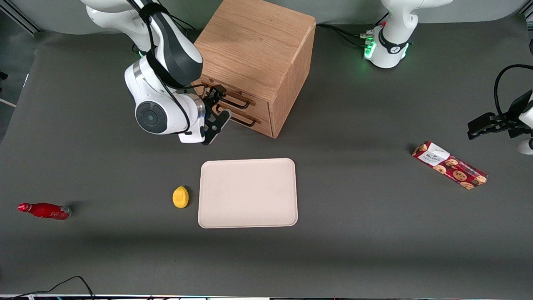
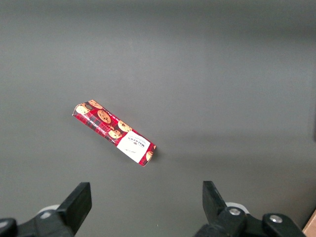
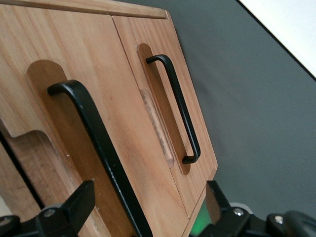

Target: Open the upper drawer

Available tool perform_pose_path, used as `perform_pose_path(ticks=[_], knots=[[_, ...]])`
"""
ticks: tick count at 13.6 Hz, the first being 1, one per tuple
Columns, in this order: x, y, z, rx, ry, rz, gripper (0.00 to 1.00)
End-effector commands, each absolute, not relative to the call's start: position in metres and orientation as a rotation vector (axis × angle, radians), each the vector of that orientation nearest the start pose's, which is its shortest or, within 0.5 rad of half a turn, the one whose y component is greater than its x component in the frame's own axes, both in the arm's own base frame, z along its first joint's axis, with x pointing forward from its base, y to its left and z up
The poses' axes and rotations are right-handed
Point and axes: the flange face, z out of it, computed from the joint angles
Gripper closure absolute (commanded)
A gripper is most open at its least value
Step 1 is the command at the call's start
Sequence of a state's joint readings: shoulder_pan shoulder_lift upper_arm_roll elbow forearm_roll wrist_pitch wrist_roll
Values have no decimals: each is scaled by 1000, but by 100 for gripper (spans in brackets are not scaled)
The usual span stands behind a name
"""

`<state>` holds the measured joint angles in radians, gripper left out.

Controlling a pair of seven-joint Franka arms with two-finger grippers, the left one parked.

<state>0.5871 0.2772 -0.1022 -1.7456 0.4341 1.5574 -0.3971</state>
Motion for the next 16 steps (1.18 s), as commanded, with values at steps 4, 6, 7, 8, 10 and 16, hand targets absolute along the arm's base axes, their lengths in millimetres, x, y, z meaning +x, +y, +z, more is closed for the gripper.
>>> perform_pose_path(ticks=[4, 6, 7, 8, 10, 16], knots=[[488, 319, 377, -2445, -1027, 679, 0], [487, 321, 371, -2444, -1027, 695, 0], [487, 323, 368, -2444, -1028, 696, 0], [487, 325, 367, -2446, -1031, 685, 0], [490, 326, 356, -2452, -1025, 689, 0], [492, 328, 342, -2467, -1025, 684, 0]])
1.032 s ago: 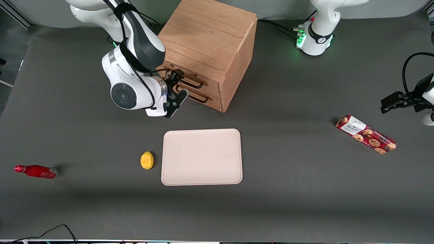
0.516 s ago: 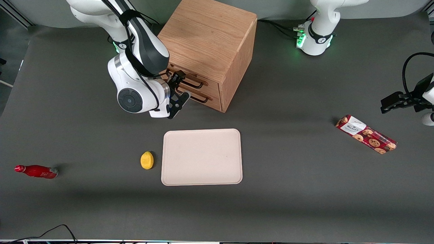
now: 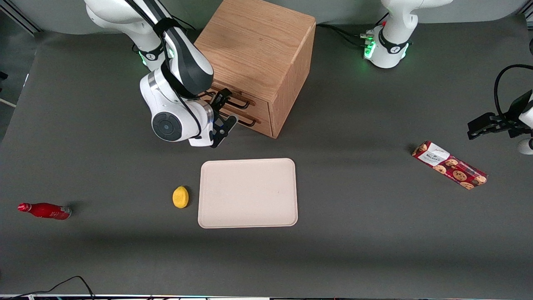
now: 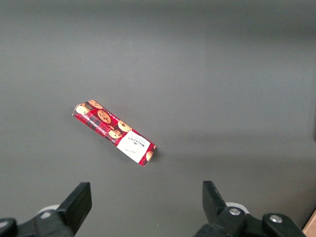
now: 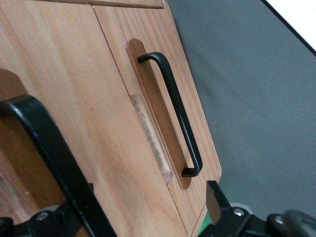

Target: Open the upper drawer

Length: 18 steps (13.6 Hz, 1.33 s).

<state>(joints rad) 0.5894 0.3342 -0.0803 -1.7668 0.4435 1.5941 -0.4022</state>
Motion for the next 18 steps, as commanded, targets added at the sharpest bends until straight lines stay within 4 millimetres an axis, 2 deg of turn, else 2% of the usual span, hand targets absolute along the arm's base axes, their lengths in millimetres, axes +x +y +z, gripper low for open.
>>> perform_pose_path(ticks=[1, 3, 6, 10, 14, 18], knots=[[494, 327, 340, -2475, -1030, 679, 0], [498, 328, 334, -2467, -1073, 647, 0], [502, 335, 339, -2432, -1170, 563, 0], [506, 339, 345, -2418, -1196, 542, 0], [525, 318, 344, -2393, -1215, 509, 0], [538, 307, 345, -2389, -1215, 486, 0]])
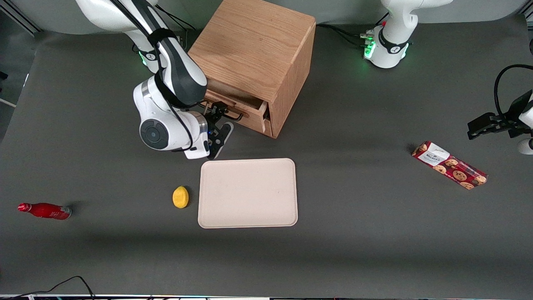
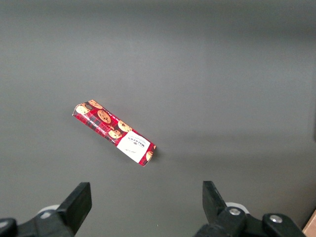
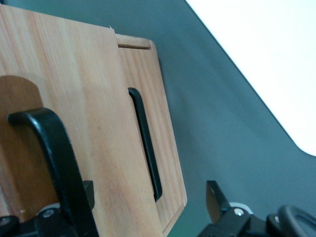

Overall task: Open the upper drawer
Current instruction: 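Pull the upper drawer outward from the cabinet with the right gripper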

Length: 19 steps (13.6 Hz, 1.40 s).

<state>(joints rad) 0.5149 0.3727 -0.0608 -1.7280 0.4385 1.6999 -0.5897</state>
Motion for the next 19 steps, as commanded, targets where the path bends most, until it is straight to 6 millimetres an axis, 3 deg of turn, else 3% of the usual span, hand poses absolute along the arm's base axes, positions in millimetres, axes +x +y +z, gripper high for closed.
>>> perform_pose_path(ticks=[1, 5, 19], knots=[[542, 305, 344, -2385, -1222, 479, 0], [564, 279, 337, -2385, -1222, 453, 0], [606, 252, 334, -2361, -1282, 365, 0]])
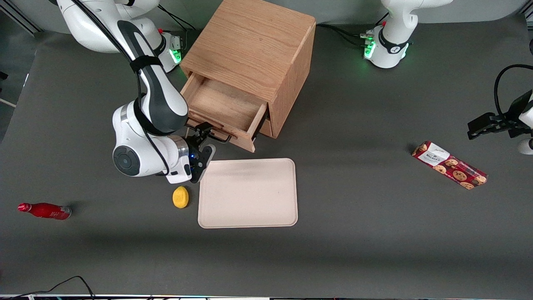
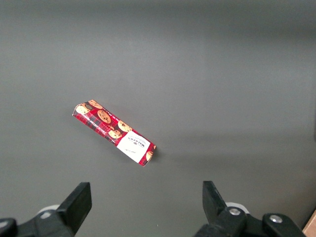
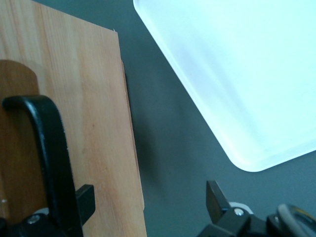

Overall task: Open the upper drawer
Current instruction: 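Pull the upper drawer outward from the cabinet with the right gripper, then keep pulling the drawer handle further out with the right gripper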

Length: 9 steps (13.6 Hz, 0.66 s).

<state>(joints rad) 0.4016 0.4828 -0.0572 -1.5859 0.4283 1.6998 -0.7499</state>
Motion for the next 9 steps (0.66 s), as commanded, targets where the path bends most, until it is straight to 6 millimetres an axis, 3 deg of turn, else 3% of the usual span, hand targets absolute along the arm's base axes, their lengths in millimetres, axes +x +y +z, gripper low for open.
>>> perform_pose_path(ticks=[1, 9], knots=[[611, 245, 335, -2365, -1295, 355, 0], [633, 233, 332, -2338, -1350, 300, 0]])
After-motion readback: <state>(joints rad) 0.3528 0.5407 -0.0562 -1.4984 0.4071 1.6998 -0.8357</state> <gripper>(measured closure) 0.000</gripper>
